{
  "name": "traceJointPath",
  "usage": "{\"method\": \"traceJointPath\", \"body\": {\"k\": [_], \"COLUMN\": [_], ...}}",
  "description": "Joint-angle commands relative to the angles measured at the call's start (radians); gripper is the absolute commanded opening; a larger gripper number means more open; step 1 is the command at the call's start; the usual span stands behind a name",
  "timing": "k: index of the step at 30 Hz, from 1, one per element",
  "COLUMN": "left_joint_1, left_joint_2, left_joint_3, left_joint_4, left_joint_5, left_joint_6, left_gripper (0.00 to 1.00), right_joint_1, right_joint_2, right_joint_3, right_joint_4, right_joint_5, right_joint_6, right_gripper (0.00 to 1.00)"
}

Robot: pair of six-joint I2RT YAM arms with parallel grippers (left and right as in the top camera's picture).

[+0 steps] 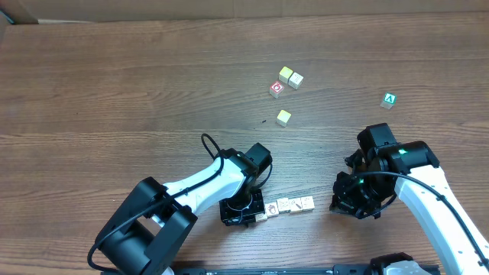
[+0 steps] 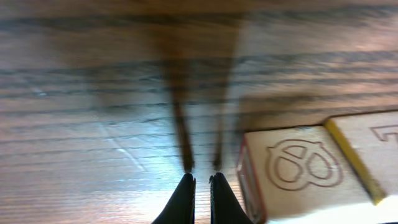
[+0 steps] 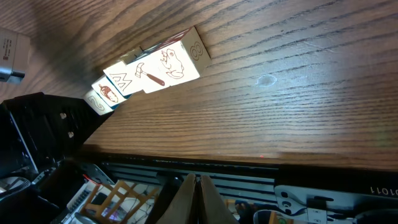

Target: Flip 5 blocks

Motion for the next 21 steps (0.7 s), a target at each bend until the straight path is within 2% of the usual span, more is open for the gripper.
{"method": "traceJointPath", "body": {"k": [1, 14, 21], "left_joint_1": [0.018, 0.039, 0.039], "left_joint_2": [0.011, 0.011, 0.011], "left_joint_3": [-0.003, -0.003, -0.003], "left_joint_4": [-0.014, -0.006, -0.005], "left_joint_5": [-0.055, -0.166, -0.165], "left_joint_6": [-0.031, 0.034, 0.052], "left_gripper": [0.04, 0.04, 0.04], "right_joint_1": [-0.005, -0.005, -0.005], "right_joint_2": [-0.007, -0.007, -0.002], "right_joint_3": [-0.002, -0.002, -0.002], "right_joint_4": [0.005, 0.074, 0.124], "right_joint_5": [-0.005, 0.107, 0.188], "right_joint_6": [-0.006, 0.003, 0.087], "right_gripper": [0.04, 0.04, 0.04]}}
